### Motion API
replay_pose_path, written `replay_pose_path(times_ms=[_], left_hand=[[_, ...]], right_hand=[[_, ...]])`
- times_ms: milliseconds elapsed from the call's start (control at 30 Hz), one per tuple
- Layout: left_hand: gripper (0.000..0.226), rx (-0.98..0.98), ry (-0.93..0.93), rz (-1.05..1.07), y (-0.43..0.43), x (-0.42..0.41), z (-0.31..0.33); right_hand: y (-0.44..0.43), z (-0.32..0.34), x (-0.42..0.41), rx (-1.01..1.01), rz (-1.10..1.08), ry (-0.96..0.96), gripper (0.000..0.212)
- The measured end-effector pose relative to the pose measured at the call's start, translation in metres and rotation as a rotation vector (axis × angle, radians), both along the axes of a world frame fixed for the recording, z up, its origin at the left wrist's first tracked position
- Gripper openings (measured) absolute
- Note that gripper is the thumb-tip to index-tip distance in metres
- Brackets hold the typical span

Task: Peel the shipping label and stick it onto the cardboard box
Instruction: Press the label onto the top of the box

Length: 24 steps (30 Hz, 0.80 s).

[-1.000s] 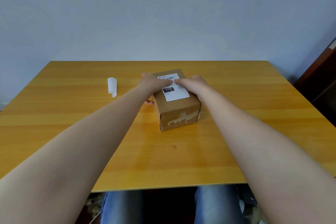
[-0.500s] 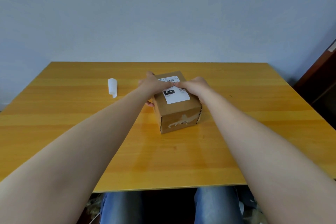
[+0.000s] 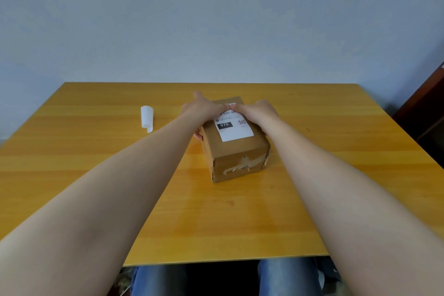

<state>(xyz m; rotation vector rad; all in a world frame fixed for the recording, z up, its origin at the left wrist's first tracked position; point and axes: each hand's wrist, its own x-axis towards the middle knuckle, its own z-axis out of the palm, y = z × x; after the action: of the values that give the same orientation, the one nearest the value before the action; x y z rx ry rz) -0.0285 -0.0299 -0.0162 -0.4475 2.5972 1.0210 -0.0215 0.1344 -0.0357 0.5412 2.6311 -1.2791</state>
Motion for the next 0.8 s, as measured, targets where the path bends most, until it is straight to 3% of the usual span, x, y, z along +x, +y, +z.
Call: replay_pose_path(times_ms=[433, 800], left_hand=[[0.079, -0.048, 0.025, 0.031, 0.006, -0.003, 0.0], [0.09, -0.057, 0.12, -0.154, -0.007, 0.007, -0.016]], right_hand=[[-0.003, 0.005, -0.006, -0.001, 0.0, -0.035, 0.079], [0.003, 0.012, 0.025, -0.107, 0.077, -0.05, 0.058]])
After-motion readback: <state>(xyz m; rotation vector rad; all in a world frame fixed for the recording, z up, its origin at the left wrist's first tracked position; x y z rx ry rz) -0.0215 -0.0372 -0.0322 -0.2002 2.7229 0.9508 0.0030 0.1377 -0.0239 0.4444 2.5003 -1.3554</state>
